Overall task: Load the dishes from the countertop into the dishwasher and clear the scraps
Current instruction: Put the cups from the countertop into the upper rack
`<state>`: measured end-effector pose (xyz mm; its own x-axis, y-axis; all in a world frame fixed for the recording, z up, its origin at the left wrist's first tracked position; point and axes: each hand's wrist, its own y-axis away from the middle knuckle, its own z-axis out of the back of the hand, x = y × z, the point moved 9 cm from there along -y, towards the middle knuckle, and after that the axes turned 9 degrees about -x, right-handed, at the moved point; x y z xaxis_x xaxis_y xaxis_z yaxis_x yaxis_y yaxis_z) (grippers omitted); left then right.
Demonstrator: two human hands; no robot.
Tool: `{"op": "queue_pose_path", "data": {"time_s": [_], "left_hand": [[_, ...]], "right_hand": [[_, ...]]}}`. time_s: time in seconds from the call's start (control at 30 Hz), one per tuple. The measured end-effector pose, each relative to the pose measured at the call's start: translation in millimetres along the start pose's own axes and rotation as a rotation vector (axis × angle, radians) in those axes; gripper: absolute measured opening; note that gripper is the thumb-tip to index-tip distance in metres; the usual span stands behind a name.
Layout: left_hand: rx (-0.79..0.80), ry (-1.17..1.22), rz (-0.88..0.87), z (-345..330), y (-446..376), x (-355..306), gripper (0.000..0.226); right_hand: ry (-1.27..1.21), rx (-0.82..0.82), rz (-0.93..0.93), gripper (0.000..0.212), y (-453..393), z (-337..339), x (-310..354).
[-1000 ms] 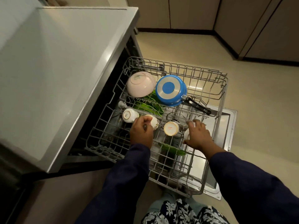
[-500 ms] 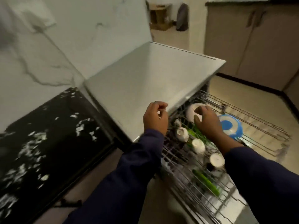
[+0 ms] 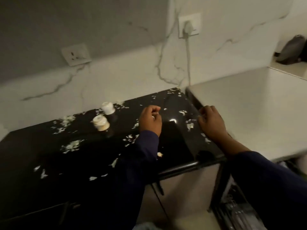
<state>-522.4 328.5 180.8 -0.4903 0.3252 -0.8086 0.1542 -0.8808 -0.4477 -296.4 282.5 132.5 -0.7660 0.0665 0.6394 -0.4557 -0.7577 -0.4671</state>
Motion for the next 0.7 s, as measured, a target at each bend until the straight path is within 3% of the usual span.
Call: {"op": "queue_pose_path", "data": {"time_s": [0.27, 0.47, 0.7], "left_hand": [[-0.314, -0.076, 0.148, 153, -75, 103, 0.021], [-0.338, -0.228, 0.264, 204, -101, 155, 0.025], [-0.349, -0.324, 0.357, 234, -123, 197, 0.029]], "right_hand": [[-0.111, 0.27, 0.227, 0.039, 6, -145, 175], [-0.106, 0.511, 0.319, 0.057, 13, -236, 247], [-0.049, 0.751, 0.371, 0.083, 14, -339, 286]]}}
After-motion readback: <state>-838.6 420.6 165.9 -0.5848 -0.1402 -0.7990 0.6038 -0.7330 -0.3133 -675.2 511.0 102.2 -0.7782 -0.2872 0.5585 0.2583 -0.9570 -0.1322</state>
